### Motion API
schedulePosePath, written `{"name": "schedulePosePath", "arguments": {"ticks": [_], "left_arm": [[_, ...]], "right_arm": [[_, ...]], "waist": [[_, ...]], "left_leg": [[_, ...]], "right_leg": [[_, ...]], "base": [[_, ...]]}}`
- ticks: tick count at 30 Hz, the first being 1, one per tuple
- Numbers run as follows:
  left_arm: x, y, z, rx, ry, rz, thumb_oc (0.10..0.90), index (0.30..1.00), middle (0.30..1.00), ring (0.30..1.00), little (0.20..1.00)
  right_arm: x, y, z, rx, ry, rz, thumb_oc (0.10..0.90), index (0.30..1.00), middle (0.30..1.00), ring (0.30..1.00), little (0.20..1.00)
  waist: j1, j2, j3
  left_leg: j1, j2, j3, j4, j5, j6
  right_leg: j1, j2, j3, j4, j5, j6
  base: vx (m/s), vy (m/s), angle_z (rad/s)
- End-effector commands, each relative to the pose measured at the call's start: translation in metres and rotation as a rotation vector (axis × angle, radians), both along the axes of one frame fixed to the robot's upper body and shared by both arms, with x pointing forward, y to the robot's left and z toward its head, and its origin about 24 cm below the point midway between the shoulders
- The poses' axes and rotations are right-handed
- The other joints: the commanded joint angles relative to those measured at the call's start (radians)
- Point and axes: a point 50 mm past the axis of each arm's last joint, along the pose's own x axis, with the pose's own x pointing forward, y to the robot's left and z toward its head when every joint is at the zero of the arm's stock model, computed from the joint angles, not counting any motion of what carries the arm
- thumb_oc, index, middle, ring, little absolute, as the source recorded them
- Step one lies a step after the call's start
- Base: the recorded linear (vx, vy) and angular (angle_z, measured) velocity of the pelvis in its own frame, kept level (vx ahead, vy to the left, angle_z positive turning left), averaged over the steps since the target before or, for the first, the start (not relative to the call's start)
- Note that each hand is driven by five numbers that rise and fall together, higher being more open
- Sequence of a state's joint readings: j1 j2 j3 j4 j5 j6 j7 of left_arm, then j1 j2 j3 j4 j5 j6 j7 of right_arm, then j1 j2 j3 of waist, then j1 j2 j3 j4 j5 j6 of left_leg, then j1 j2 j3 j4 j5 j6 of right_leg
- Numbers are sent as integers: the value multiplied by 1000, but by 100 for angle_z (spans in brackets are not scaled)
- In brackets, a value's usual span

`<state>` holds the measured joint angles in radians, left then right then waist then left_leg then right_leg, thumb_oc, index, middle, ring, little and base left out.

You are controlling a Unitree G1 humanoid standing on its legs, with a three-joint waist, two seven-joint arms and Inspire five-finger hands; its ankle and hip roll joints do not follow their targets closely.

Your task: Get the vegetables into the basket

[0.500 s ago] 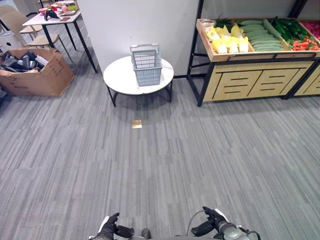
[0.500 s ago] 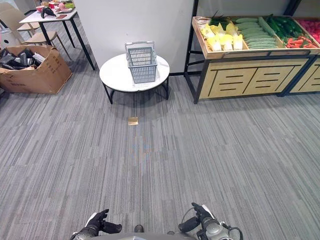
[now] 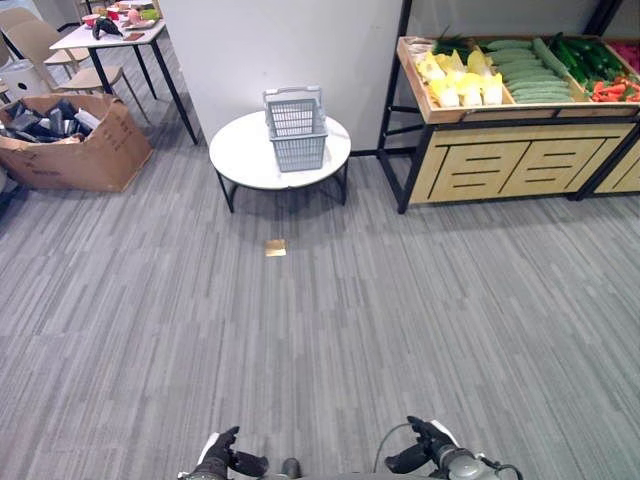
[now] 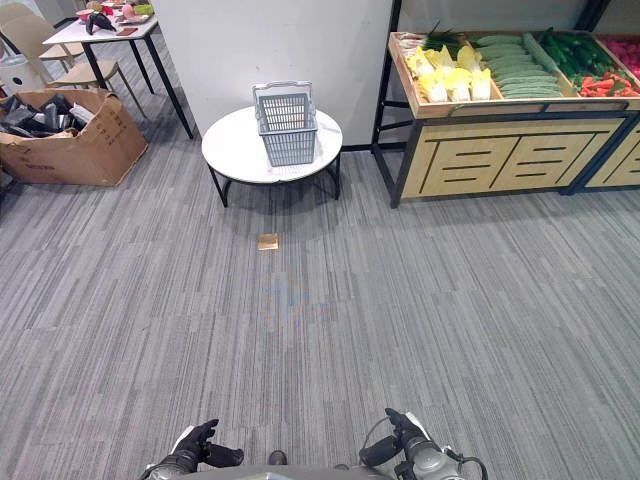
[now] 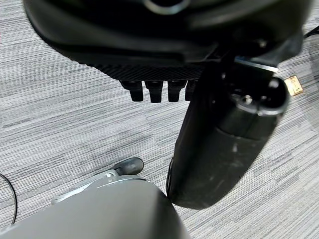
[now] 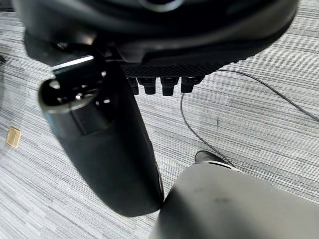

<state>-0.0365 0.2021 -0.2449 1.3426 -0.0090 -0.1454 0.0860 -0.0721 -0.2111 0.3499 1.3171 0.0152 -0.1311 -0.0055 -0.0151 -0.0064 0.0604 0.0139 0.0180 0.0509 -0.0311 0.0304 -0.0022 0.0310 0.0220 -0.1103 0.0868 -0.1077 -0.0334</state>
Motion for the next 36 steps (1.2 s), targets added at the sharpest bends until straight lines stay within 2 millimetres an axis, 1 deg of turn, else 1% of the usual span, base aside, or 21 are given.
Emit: {"name": "schedulePosePath", "arguments": {"ticks": [1,6,10,12,13,15,16,18,19,20,21,22,24,25,27,28,30,32,34,35,36], "left_arm": [[-14,3,-3,24,70,-64,900,1000,1000,1000,1000],[-7,4,-1,34,55,-78,900,1000,1000,1000,1000],[-2,6,0,35,37,-48,900,1000,1000,1000,1000],[1,9,1,37,26,-26,900,1000,1000,1000,1000],[3,11,2,46,22,-19,900,1000,1000,1000,1000],[4,12,2,50,20,-21,900,1000,1000,1000,1000],[6,12,3,53,16,-25,900,1000,1000,1000,1000],[8,11,3,52,10,-26,900,1000,1000,1000,1000],[10,10,4,48,1,-28,900,1000,1000,1000,1000],[13,7,4,34,-17,-17,900,1000,1000,1000,1000],[18,8,6,29,-40,7,900,1000,1000,1000,1000],[19,8,6,29,-40,7,900,1000,1000,1000,1000],[22,8,7,34,-50,-3,900,1000,1000,1000,1000],[21,10,7,51,-48,-3,900,1000,1000,1000,1000],[20,10,7,54,-45,-7,900,1000,1000,1000,1000],[17,9,6,55,-37,-10,900,1000,1000,1000,1000],[12,11,5,57,-22,-2,900,1000,1000,1000,1000],[5,11,3,50,-8,9,900,1000,1000,1000,1000],[5,12,3,60,-6,-9,900,1000,1000,1000,1000],[5,14,4,66,-5,-23,900,1000,1000,1000,1000],[5,18,5,74,-2,-33,900,1000,1000,1000,1000]], "right_arm": [[-14,-13,-2,-45,64,21,900,1000,1000,1000,1000],[-8,-13,0,-46,43,29,900,1000,1000,1000,1000],[-2,-14,2,-47,23,30,900,1000,1000,1000,1000],[0,-16,3,-49,14,21,900,1000,1000,1000,1000],[3,-18,4,-53,4,18,900,1000,1000,1000,1000],[5,-19,4,-56,2,18,900,1000,1000,1000,1000],[8,-20,6,-59,-11,20,900,1000,1000,1000,1000],[8,-21,6,-61,-13,15,900,1000,1000,1000,1000],[8,-22,6,-65,-15,11,900,1000,1000,1000,1000],[7,-26,7,-78,-14,7,900,1000,1000,1000,1000],[8,-30,8,-90,-22,-10,900,1000,1000,1000,1000],[8,-30,8,-90,-22,-10,900,1000,1000,1000,1000],[10,-34,10,-101,-30,-23,900,1000,1000,1000,1000],[11,-37,11,-117,-33,-20,900,1000,1000,1000,1000],[11,-37,10,-118,-32,-18,900,1000,1000,1000,1000],[9,-38,10,-124,-28,-19,900,1000,1000,1000,1000],[8,-38,10,-121,-22,-18,900,1000,1000,1000,1000],[1,-38,8,-121,4,-24,900,1000,1000,1000,1000],[-3,-36,6,-113,12,-31,900,1000,1000,1000,1000],[-4,-34,5,-106,16,-40,900,1000,1000,1000,1000],[-5,-31,4,-92,22,-39,900,1000,1000,1000,1000]], "waist": [[16,-37,16],[17,-37,33],[20,-39,46],[21,-40,61],[21,-38,75],[21,-36,81],[19,-34,90],[19,-34,97],[20,-33,103],[24,-32,115],[26,-29,130],[24,-29,130],[22,-31,132],[31,-21,122],[35,-19,120],[38,-13,115],[48,-8,104],[55,-11,78],[53,-20,65],[52,-30,57],[49,-46,50]], "left_leg": [[60,75,-43,-56,-13,-75],[50,84,-49,-56,-4,-80],[42,93,-57,-51,4,-84],[25,97,-66,-28,3,-87],[3,104,-74,-1,2,-90],[-6,108,-80,11,1,-91],[-28,116,-92,54,-1,-94],[-42,116,-98,84,-5,-94],[-53,113,-105,111,-5,-95],[-82,92,-123,189,-1,-94],[-116,68,-142,201,26,-88],[-117,67,-143,201,26,-88],[-167,70,-129,158,38,-85],[-229,89,-124,56,104,-93],[-230,94,-119,31,118,-98],[-251,98,-107,-20,147,-106],[-251,104,-94,-35,165,-114],[-227,99,-91,-40,150,-101],[-215,90,-62,-38,146,-93],[-204,81,-48,-36,131,-82],[-187,61,-23,-23,104,-61]], "right_leg": [[13,-114,83,-174,170,156],[11,-105,74,-174,164,147],[9,-99,68,-173,160,137],[0,-95,64,-154,149,129],[-21,-88,62,-119,132,117],[-31,-83,62,-101,123,112],[-46,-70,63,-70,106,99],[-51,-63,63,-56,95,91],[-52,-60,60,-46,91,87],[-43,-58,58,-35,77,76],[-32,-61,50,-34,70,75],[-32,-62,49,-33,69,75],[-24,-76,39,-45,65,84],[-5,-77,50,-63,57,95],[4,-79,62,-66,53,98],[19,-80,75,-73,43,103],[54,-83,102,-77,33,110],[76,-102,116,-81,23,129],[76,-127,119,-75,34,145],[74,-144,129,-69,45,160],[64,-175,147,-48,88,183]], "base": [[19,-39,0],[23,-51,0],[18,-67,4],[1,-108,10],[-9,-115,8],[21,-135,10],[33,-140,9],[25,-100,12],[73,-125,14],[102,-95,13],[89,-54,10],[55,9,7],[127,102,27],[256,190,41],[195,137,10],[188,136,-25],[278,216,-30],[261,256,-49],[204,256,-76],[258,384,-44],[227,376,-25]]}}
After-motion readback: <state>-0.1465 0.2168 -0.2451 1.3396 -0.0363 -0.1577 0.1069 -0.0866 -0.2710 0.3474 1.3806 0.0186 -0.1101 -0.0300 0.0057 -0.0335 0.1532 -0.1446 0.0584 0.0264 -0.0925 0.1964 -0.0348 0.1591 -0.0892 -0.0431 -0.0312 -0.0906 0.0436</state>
